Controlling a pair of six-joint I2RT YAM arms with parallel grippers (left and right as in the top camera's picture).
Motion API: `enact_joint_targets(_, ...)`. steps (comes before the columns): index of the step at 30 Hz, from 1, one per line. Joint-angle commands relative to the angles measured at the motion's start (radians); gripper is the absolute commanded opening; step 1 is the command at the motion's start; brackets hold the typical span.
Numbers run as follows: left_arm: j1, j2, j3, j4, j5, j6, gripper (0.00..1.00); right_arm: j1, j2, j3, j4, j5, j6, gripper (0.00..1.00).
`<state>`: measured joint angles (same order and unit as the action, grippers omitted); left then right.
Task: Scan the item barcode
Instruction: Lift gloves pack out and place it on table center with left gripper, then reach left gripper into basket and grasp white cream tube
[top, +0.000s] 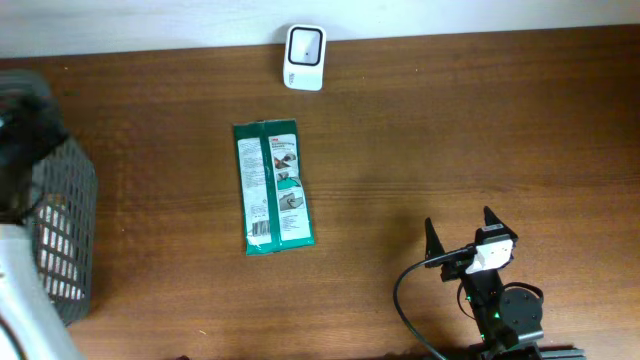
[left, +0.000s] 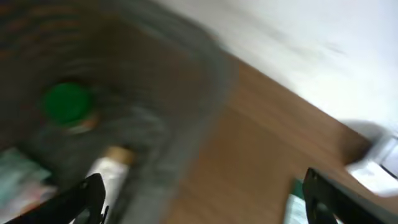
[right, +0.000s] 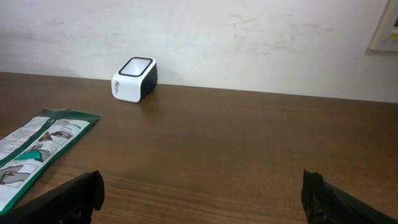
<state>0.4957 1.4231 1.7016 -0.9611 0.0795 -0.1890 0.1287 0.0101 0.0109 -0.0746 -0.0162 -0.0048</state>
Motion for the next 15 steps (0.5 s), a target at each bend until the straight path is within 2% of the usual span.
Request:
enact_joint_targets(1, 0.163, 0.030, -0.039, 0.003, -0.018, 0.018, 0.98, -0.005, -0.007, -0.005, -0.004, -0.006, -0.006, 0.98)
enact_joint_targets(4, 0.273, 0.080, -0.100, 0.030, -0.019, 0.019, 0.99, -0.005, -0.007, -0.005, -0.004, -0.006, -0.006, 0.98)
enact_joint_targets(9, 0.352, 0.176, -0.179, 0.047, -0.061, 0.037, 1.00, -0.005, -0.007, -0.005, -0.004, -0.006, -0.006, 0.98)
enact_joint_targets(15, 0.380, 0.290, -0.248, 0.090, -0.061, 0.197, 1.00, -0.005, -0.007, -0.005, -0.004, -0.006, -0.006, 0.98)
